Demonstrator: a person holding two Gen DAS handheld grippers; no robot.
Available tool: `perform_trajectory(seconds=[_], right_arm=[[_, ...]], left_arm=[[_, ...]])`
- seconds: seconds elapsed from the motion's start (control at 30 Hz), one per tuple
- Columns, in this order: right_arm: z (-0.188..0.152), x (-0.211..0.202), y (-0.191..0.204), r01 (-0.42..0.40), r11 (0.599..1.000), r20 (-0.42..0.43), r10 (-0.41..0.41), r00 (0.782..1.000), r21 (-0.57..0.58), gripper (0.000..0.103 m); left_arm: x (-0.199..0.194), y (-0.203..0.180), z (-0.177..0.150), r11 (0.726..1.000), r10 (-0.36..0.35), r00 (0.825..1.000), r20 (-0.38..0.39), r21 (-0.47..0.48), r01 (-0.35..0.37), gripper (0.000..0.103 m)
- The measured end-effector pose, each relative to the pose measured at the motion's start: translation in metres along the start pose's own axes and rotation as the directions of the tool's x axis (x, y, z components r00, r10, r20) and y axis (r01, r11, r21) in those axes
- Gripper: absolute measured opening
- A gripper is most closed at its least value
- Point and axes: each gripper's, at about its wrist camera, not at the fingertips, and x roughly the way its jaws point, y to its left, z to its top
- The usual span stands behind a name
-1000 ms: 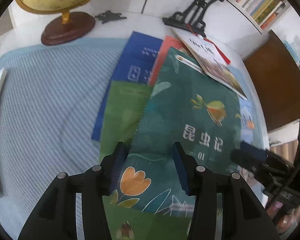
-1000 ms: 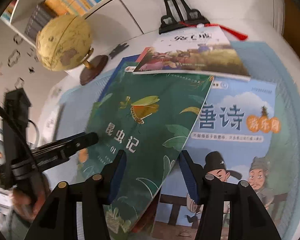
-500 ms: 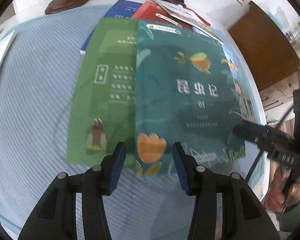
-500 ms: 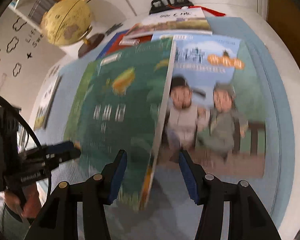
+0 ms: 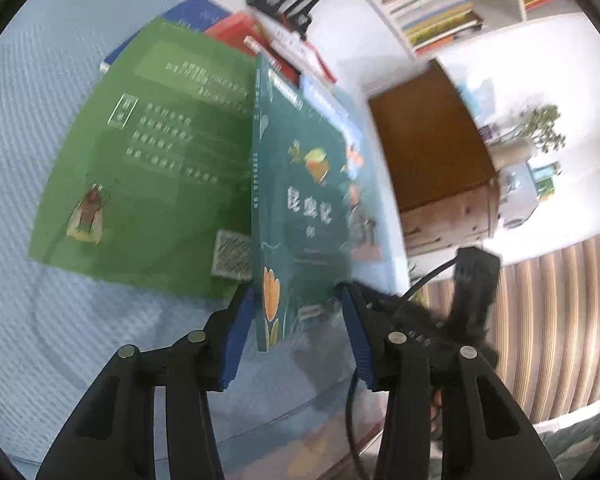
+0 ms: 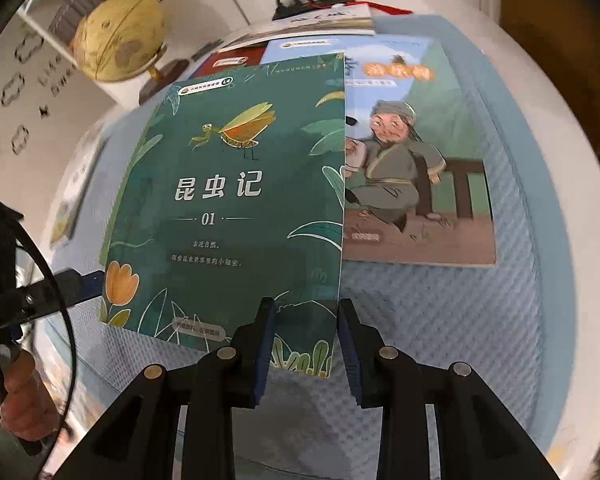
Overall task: Organize books
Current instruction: 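Grip the dark green book's edge with both grippers and lift it, then carry the dark green book to the stack, lower it on top, open grippers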
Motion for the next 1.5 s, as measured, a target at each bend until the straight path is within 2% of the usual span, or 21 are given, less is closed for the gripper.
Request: perform_trajectory(seconds=[0.07, 0.17, 0.33, 0.43, 0.47, 0.5, 0.57, 0.6, 0.67, 0.73, 0.8, 0.87, 0.9, 0.93, 1.0, 1.07, 1.13, 1.23, 1.27, 1.33, 1.5], right_arm=[[0.000, -0.001, -0.003, -0.013, 1.000, 0.006, 0.013, 1.000, 0.022, 0.031], [-0.001, 0.000, -0.001, -0.012, 1.000, 0.008, 0.012, 1.000, 0.014, 0.033], [-0.003, -0.001, 0.003, -0.012, 1.000, 0.008, 0.012, 1.000, 0.014, 0.037], [-0.003, -0.004, 0.003, -0.029, 0.999, -0.036, 0.030, 0.999, 0.032, 0.043], [-0.006, -0.005, 0.002, -0.051, 0.998, -0.048, 0.054, 0.997, 0.043, 0.045], [-0.008, -0.008, -0.003, -0.080, 0.995, -0.055, 0.083, 0.995, 0.061, 0.053], [-0.013, -0.015, -0.018, -0.161, 0.978, -0.035, 0.167, 0.985, 0.135, 0.060], [-0.015, -0.016, -0.027, -0.223, 0.958, -0.025, 0.231, 0.973, 0.182, 0.062], [-0.019, -0.010, -0.051, -0.351, 0.884, 0.010, 0.366, 0.931, 0.309, 0.063], [-0.024, 0.000, -0.075, -0.457, 0.779, 0.077, 0.473, 0.878, 0.429, 0.063], [-0.029, 0.007, -0.088, -0.534, 0.694, 0.142, 0.540, 0.830, 0.483, 0.063], [-0.029, 0.008, -0.092, -0.575, 0.652, 0.182, 0.569, 0.802, 0.495, 0.063], [-0.028, 0.009, -0.091, -0.595, 0.637, 0.193, 0.586, 0.787, 0.491, 0.059], [-0.026, 0.010, -0.090, -0.606, 0.631, 0.196, 0.596, 0.778, 0.484, 0.044], [-0.022, 0.007, -0.083, -0.565, 0.683, 0.186, 0.548, 0.815, 0.464, 0.039], [-0.021, -0.002, -0.076, -0.526, 0.739, 0.176, 0.502, 0.847, 0.422, 0.030], [-0.018, -0.011, -0.062, -0.449, 0.821, 0.149, 0.424, 0.893, 0.352, 0.027], [-0.011, -0.024, -0.032, -0.268, 0.947, 0.112, 0.251, 0.962, 0.179, 0.027], [-0.009, -0.027, -0.021, -0.206, 0.971, 0.105, 0.193, 0.976, 0.125, 0.027], [-0.010, -0.032, 0.006, -0.069, 0.998, 0.103, 0.069, 0.992, -0.001, 0.027], [-0.026, -0.043, 0.054, 0.070, 0.977, 0.139, -0.042, 0.989, -0.202, 0.027]], left_arm=[[0.006, -0.005, 0.005, 1.000, 0.003, 1.000, 0.010, 0.009, -0.003, 0.023], [0.023, -0.001, 0.007, 0.999, 0.043, 0.999, -0.012, 0.020, -0.043, 0.013], [0.047, 0.001, 0.009, 0.998, 0.059, 0.997, -0.043, -0.013, -0.060, 0.011], [0.054, 0.001, 0.013, 0.997, -0.012, 0.999, -0.049, -0.076, 0.008, 0.011], [0.052, -0.002, 0.015, 0.993, -0.056, 0.997, -0.046, -0.104, 0.051, 0.011], [0.047, -0.006, 0.016, 0.990, -0.080, 0.996, -0.036, -0.117, 0.075, 0.011], [0.035, -0.017, 0.018, 0.989, -0.115, 0.993, -0.016, -0.100, 0.113, 0.011], [0.032, -0.021, 0.019, 0.987, -0.131, 0.991, -0.015, -0.093, 0.129, 0.011], [0.031, -0.022, 0.023, 0.978, -0.176, 0.984, -0.026, -0.119, 0.172, 0.011], [0.035, -0.016, 0.025, 0.967, -0.210, 0.977, -0.034, -0.158, 0.202, 0.011], [0.042, -0.009, 0.026, 0.946, -0.254, 0.966, -0.041, -0.218, 0.239, 0.011], [0.048, 0.000, 0.025, 0.913, -0.315, 0.948, -0.037, -0.283, 0.292, 0.011], [0.049, 0.002, 0.024, 0.906, -0.327, 0.944, -0.035, -0.294, 0.303, 0.011], [0.049, 0.001, 0.023, 0.909, -0.324, 0.945, -0.040, -0.292, 0.299, 0.011], [0.047, -0.001, 0.023, 0.945, -0.241, 0.969, -0.057, -0.244, 0.220, 0.011], [0.048, -0.005, 0.023, 0.967, -0.177, 0.981, -0.084, -0.200, 0.158, 0.011], [0.048, -0.013, 0.022, 0.990, -0.082, 0.991, -0.104, -0.124, 0.069, 0.011], [0.049, -0.031, 0.016, 0.998, 0.057, 0.992, -0.113, 0.014, -0.056, 0.011], [0.049, -0.039, 0.013, 0.994, 0.098, 0.988, -0.117, 0.058, -0.092, 0.010], [0.045, -0.054, 0.007, 0.983, 0.144, 0.984, -0.105, 0.126, -0.131, 0.010], [0.028, -0.076, 0.000, 0.935, 0.267, 0.962, -0.063, 0.260, -0.243, 0.010]])
